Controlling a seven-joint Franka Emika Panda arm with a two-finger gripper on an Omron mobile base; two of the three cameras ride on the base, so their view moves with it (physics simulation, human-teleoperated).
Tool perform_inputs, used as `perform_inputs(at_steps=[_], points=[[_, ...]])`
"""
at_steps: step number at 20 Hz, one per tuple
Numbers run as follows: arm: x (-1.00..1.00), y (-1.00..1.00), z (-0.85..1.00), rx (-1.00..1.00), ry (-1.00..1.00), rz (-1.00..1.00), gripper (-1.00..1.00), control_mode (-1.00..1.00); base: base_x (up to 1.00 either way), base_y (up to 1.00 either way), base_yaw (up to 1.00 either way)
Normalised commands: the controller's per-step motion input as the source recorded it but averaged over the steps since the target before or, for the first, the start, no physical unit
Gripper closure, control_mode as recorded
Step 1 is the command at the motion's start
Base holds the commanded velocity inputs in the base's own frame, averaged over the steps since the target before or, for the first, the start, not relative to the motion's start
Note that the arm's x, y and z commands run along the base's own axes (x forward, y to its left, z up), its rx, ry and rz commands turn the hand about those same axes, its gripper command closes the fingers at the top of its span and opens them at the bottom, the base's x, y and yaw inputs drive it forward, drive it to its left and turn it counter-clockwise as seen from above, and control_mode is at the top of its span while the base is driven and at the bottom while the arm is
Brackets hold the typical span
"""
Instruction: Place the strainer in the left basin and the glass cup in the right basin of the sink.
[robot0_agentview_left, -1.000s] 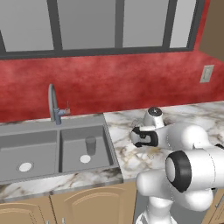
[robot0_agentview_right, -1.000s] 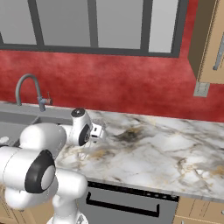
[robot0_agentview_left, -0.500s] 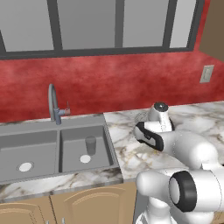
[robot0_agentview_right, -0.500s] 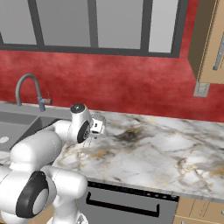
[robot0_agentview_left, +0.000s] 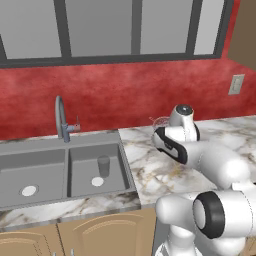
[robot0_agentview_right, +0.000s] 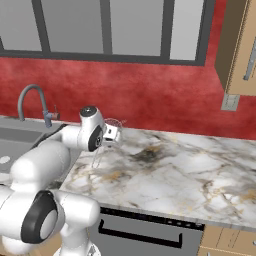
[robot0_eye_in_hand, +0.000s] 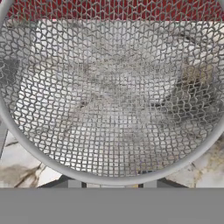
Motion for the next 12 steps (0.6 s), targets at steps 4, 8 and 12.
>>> perform_inputs(at_steps=[4,8,12], points=[[0.29,0.00,0.31,0.02,0.00,0.00,1.00,-1.00,0.00,0.00,0.00],[0.26,0.00,0.22,0.02,0.00,0.00,1.00,-1.00,0.00,0.00,0.00],[0.04,0.00,0.13,0.01,0.00,0.00,1.00,-1.00,0.00,0.00,0.00]])
